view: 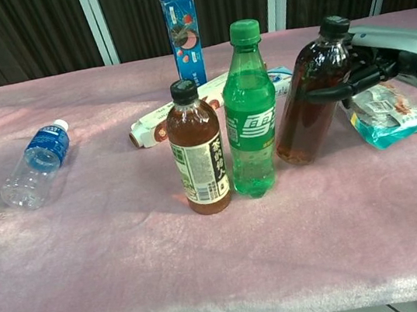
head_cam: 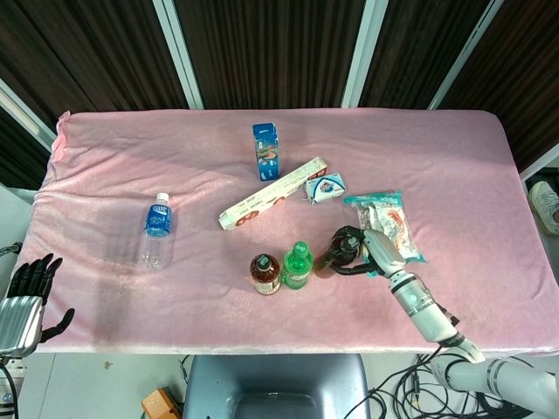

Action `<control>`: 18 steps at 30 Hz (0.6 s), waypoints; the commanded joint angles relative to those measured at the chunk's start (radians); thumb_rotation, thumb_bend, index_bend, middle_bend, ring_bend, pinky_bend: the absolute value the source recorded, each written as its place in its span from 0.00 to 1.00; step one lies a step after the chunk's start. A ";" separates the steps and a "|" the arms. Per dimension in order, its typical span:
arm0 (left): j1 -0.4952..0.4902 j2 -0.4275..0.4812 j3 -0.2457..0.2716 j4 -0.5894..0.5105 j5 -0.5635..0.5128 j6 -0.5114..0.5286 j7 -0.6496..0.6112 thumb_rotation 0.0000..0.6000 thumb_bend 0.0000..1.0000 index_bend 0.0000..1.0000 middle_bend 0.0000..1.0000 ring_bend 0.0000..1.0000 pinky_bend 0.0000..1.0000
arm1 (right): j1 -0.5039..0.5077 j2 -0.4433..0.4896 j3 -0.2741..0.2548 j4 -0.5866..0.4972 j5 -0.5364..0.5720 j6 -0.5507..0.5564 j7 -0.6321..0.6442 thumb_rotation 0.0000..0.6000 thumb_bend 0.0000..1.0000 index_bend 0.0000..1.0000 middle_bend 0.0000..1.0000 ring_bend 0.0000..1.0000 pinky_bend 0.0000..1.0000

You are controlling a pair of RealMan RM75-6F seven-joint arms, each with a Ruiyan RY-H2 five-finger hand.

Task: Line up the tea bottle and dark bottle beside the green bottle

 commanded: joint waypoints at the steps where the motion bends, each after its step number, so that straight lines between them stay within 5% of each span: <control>1: 0.000 0.000 0.000 0.000 0.001 -0.001 -0.001 1.00 0.30 0.00 0.01 0.00 0.00 | 0.004 -0.005 -0.003 -0.002 -0.004 -0.018 0.033 1.00 0.36 1.00 0.66 0.61 0.71; 18: -0.001 0.002 -0.001 0.002 0.000 -0.011 -0.007 1.00 0.30 0.00 0.01 0.00 0.00 | 0.023 -0.035 0.009 0.004 0.034 -0.057 -0.048 1.00 0.37 1.00 0.66 0.61 0.71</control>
